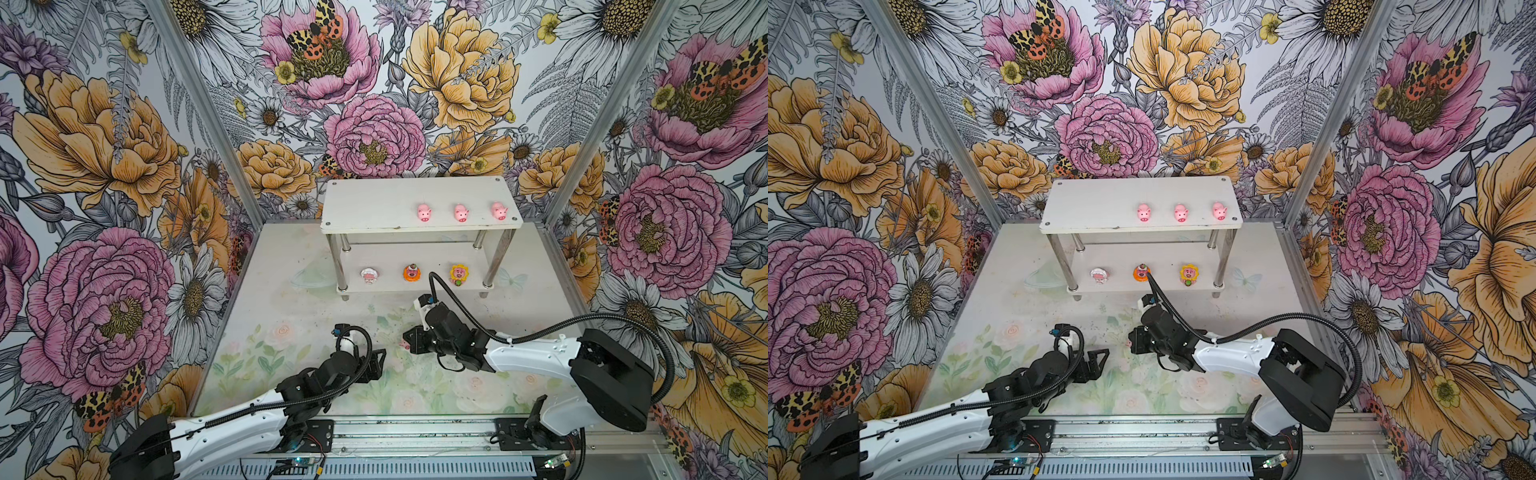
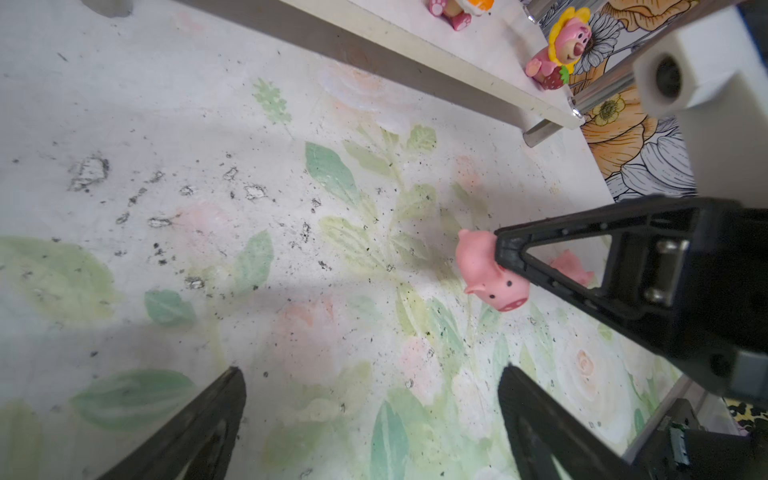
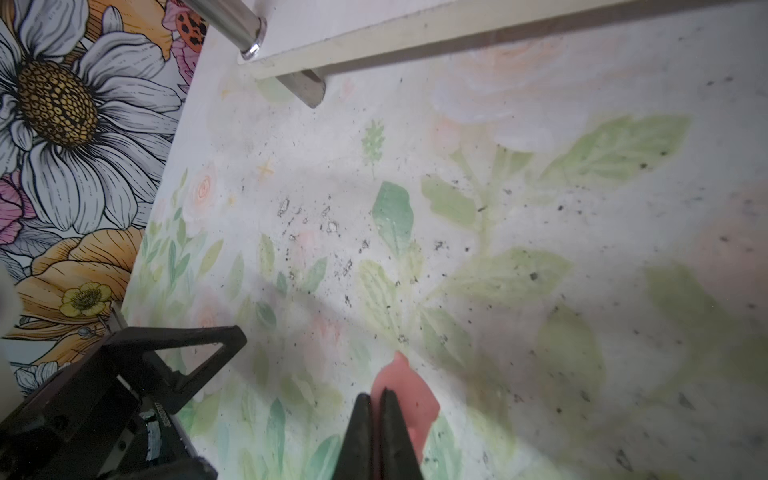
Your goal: Place and organize the plastic toys onto the shelf
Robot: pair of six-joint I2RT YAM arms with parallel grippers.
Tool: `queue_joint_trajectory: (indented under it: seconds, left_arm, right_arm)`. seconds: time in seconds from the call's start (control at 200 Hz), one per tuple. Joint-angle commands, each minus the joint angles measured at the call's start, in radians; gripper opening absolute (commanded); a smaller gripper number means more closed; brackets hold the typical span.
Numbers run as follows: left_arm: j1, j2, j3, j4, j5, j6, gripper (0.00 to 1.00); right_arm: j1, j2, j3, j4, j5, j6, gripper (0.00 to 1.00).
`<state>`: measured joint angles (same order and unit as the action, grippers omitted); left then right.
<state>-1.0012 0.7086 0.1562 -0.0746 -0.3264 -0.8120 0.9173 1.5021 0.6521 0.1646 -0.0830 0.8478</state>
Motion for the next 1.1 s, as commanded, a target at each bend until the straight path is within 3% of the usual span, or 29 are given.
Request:
queue_joint_trajectory:
  seconds: [0.0,0.195,0.32,0.43,0.726,0.906,1.096]
  left_arm:
    - [0.014,-0.033,-0.021,-0.030,-0.020,-0.009,0.97]
    - [0.035,-0.059,-0.050,-0.001,-0.013,-0.019,0.98]
    - [0.042,-0.058,-0.047,-0.006,-0.007,-0.010,0.98]
    - [0.045,-0.043,-0.050,0.004,-0.003,-0.011,0.98]
    - [0.030,0.071,-0.026,0.078,0.009,-0.021,0.97]
    - [-0.046,0.200,0.060,0.077,-0.037,-0.009,0.97]
    - [-0.149,0.412,0.191,0.079,-0.063,-0.032,0.80]
  right_arm:
    - [0.012,0.065,-0.052,0.184,0.026,0.071,0.00]
    - [0.013,0.136,-0.166,0.289,0.058,0.179,0.00]
    - [0.010,0.109,-0.220,0.281,0.081,0.193,0.11]
    - [0.010,0.052,-0.230,0.196,0.122,0.176,0.23]
    - [0.011,-0.137,-0.217,0.016,0.220,0.105,0.35]
    - [0.011,-0.239,-0.181,-0.162,0.310,0.046,0.44]
    - [0.008,-0.414,-0.153,-0.453,0.525,-0.049,0.44]
